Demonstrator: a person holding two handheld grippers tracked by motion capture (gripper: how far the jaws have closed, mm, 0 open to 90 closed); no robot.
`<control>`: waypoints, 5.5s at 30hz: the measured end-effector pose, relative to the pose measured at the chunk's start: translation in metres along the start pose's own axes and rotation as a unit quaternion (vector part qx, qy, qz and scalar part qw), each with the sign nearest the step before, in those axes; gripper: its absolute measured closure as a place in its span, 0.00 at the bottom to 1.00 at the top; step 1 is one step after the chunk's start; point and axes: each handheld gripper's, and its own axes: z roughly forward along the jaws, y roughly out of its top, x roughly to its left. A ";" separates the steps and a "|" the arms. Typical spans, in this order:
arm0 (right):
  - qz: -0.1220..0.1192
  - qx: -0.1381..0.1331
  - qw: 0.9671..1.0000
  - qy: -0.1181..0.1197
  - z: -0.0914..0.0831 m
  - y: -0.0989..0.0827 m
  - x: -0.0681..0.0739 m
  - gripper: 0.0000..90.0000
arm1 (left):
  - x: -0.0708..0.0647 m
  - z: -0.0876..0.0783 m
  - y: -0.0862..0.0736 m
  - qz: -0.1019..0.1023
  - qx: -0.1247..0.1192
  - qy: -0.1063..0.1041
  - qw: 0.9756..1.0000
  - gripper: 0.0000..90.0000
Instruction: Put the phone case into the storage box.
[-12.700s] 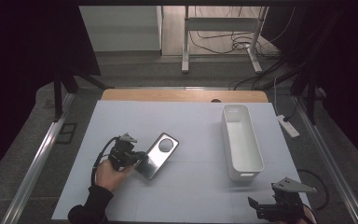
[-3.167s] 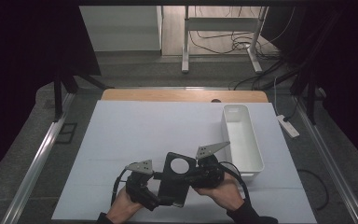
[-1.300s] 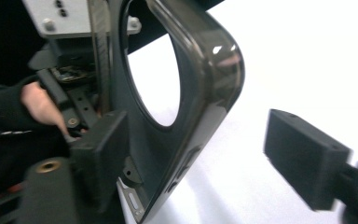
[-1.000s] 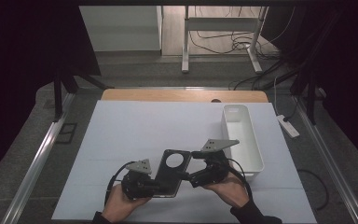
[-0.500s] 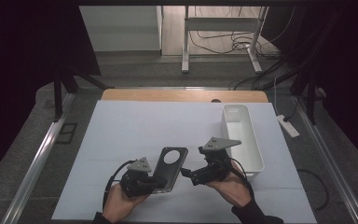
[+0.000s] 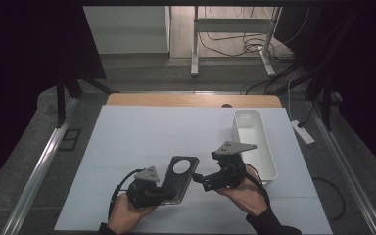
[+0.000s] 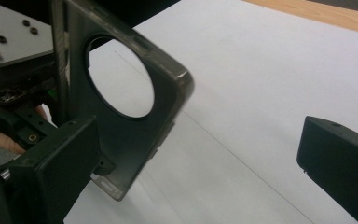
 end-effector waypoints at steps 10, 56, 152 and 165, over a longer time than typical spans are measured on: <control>-0.029 -0.018 0.999 -0.018 -0.012 0.006 0.006 0.34 | -0.002 0.002 0.000 -0.001 -0.006 -0.012 1.000 0.95; -0.007 -0.066 0.997 0.037 -0.021 0.007 0.010 0.90 | -0.002 0.008 -0.001 0.011 -0.027 -0.053 0.998 0.87; 0.029 -0.096 0.993 -0.065 -0.081 0.049 -0.073 0.90 | -0.007 -0.107 -0.120 -0.054 -0.108 0.176 0.977 0.00; 0.028 -0.106 0.990 -0.091 -0.090 0.056 -0.097 0.90 | -0.008 -0.107 -0.121 -0.053 -0.108 0.180 0.976 0.00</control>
